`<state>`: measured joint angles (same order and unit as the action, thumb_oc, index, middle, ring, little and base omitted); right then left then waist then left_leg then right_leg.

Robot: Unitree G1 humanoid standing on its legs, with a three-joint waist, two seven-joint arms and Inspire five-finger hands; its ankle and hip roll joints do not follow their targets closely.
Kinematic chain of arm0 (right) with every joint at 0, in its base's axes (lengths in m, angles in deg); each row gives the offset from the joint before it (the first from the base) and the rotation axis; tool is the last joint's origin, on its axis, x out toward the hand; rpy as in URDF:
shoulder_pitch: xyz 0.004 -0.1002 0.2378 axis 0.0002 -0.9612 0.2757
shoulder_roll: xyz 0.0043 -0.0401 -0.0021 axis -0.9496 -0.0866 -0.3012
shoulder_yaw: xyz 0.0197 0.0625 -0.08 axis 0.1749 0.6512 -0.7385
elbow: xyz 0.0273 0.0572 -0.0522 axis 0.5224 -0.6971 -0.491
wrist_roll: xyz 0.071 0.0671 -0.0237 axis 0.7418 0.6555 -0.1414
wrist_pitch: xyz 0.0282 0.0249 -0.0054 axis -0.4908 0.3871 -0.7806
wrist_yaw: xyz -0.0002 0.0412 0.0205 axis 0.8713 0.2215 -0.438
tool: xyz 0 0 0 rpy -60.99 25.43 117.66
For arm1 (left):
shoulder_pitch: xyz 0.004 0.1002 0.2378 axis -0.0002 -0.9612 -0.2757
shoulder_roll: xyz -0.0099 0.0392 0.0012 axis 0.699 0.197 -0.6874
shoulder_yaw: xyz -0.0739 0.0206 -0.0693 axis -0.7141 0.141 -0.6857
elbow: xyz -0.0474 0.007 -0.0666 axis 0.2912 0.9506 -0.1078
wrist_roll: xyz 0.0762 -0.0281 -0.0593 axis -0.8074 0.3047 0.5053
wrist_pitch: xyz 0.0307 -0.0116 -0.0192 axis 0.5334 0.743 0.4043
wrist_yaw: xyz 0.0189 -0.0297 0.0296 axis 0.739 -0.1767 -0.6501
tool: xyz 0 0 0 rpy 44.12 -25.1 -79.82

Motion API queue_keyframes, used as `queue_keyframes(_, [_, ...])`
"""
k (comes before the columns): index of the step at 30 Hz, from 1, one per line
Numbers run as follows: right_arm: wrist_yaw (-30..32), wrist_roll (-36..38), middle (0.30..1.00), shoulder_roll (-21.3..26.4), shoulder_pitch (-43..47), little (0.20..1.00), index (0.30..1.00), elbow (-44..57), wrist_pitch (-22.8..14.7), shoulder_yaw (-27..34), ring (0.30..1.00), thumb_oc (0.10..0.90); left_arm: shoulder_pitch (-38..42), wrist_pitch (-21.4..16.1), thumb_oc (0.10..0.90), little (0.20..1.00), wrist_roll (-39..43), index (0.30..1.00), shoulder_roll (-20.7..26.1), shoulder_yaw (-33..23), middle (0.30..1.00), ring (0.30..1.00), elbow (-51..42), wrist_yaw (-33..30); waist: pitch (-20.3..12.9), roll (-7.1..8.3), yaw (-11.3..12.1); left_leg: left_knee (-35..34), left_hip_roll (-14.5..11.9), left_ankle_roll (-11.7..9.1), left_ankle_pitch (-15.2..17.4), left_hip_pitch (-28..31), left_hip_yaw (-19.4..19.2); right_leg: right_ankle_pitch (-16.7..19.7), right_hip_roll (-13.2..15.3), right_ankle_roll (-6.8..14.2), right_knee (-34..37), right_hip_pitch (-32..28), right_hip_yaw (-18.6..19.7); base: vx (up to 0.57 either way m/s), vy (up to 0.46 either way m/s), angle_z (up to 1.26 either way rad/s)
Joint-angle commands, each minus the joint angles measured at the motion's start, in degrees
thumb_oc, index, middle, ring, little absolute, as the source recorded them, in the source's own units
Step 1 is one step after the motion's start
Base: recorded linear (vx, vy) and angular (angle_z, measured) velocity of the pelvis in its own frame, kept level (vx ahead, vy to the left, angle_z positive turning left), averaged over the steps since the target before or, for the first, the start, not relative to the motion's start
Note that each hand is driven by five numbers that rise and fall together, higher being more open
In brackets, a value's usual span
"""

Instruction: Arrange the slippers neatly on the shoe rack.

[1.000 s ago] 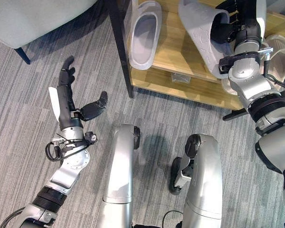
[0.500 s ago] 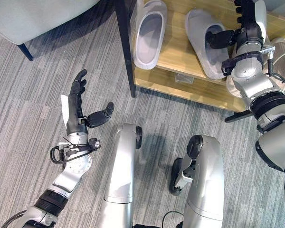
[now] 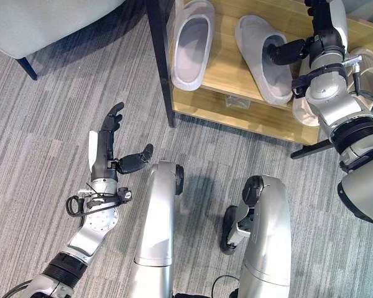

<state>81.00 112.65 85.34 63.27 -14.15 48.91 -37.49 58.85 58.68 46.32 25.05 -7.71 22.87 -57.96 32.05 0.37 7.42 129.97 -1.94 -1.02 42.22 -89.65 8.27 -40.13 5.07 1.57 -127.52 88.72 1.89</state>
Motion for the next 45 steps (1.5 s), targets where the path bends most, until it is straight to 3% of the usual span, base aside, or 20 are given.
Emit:
queue_keyframes(1, [3.3, 1.9, 0.900, 6.7, 6.7, 0.900, 0.900, 4.9, -7.5, 3.1, 0.900, 0.800, 0.9, -3.4, 0.800, 0.900, -1.7, 0.900, 2.0, -1.9, 0.900, 0.900, -6.2, -0.4, -2.3, 0.34, 1.2, -0.7, 1.0, 2.7, 5.7, -0.3, 1.2, -2.3, 2.2, -4.5, 0.0, 1.2, -0.7, 0.00, 0.000, 0.00])
queue_keyframes(2, [3.7, 2.4, 0.900, 8.6, 3.8, 0.900, 0.900, 11.3, -9.0, 5.2, 0.900, 0.800, 1.0, -3.4, 0.800, 0.900, -2.0, 0.900, 2.0, -2.1, 0.900, 0.900, -6.0, -0.6, -2.3, 0.56, 0.9, -0.8, 1.1, 2.8, 5.6, -0.3, 1.2, -2.3, 2.3, -4.4, 0.2, 1.2, -0.7, 0.00, 0.000, 0.00])
queue_keyframes(5, [3.9, 2.8, 0.900, 10.7, 0.0, 0.900, 0.900, 17.1, -10.5, 8.3, 0.900, 0.800, 0.7, -3.3, 0.800, 0.900, -2.4, 0.900, 1.9, -2.3, 0.900, 0.900, -5.9, -0.9, -2.3, 0.78, 0.5, -0.9, 1.1, 2.8, 5.4, -0.3, 1.2, -2.3, 2.3, -4.4, 0.3, 1.2, -0.7, 0.00, 0.000, 0.00])
queue_keyframes(7, [4.3, 3.0, 0.900, 13.2, -6.3, 0.900, 0.900, 24.7, -12.3, 13.7, 0.900, 0.800, 0.7, -3.0, 0.800, 0.900, -3.3, 0.900, 1.9, -2.6, 0.900, 0.900, -5.7, -1.3, -2.3, 1.22, -0.1, -1.1, 1.1, 2.9, 5.2, -0.3, 0.9, -2.3, 2.3, -4.5, 0.4, 1.2, -0.8, 0.00, 0.000, 0.00])
queue_keyframes(16, [4.3, -0.7, 0.900, 13.1, -21.7, 0.900, 0.900, 39.4, -13.2, 23.9, 0.900, 0.800, 0.8, -1.4, 0.800, 0.900, -6.6, 0.900, 1.6, -2.3, 0.900, 0.900, -5.7, -2.5, -2.3, 1.68, -1.5, -1.9, 1.4, 3.2, 4.4, -0.3, 0.2, -1.6, 2.0, -4.7, 1.2, 1.2, -0.8, 0.00, 0.000, 0.00])
queue_keyframes(23, [4.1, -1.9, 0.900, 8.2, -25.5, 0.900, 0.900, 37.5, -11.6, 24.3, 0.900, 0.800, 1.2, -1.1, 0.800, 0.900, -7.4, 0.900, 1.0, -1.8, 0.900, 0.900, -5.4, -3.3, -2.3, 1.09, -1.5, -2.3, 1.5, 3.4, 3.9, -0.3, 0.0, -1.4, 1.6, -4.6, 1.4, 1.2, -0.9, -0.01, -0.002, 0.00])
queue_keyframes(30, [2.6, -0.9, 0.900, 6.4, -26.6, 0.900, 0.900, 36.4, -11.2, 23.4, 0.900, 0.800, 1.5, -1.0, 0.800, 0.900, -7.6, 0.900, 0.8, -1.3, 0.900, 0.900, -5.1, -3.5, -2.3, 1.00, -1.5, -2.8, 1.7, 3.3, 3.6, -0.3, -0.1, -1.3, 1.4, -4.9, 1.6, 1.2, -0.9, 0.00, -0.004, 0.00])
queue_keyframes(45, [-2.6, 8.7, 0.900, 3.3, -24.5, 0.900, 0.900, 33.8, -10.7, 17.9, 0.900, 0.800, 2.0, -0.3, 0.800, 0.900, -7.0, 0.900, 0.9, -0.2, 0.900, 0.900, -4.2, -2.7, -2.3, 0.97, -1.0, -2.9, 1.6, 3.1, 3.4, -0.3, 0.1, -1.0, 1.6, -4.9, 1.6, 1.2, -1.0, 0.00, 0.000, 0.00])
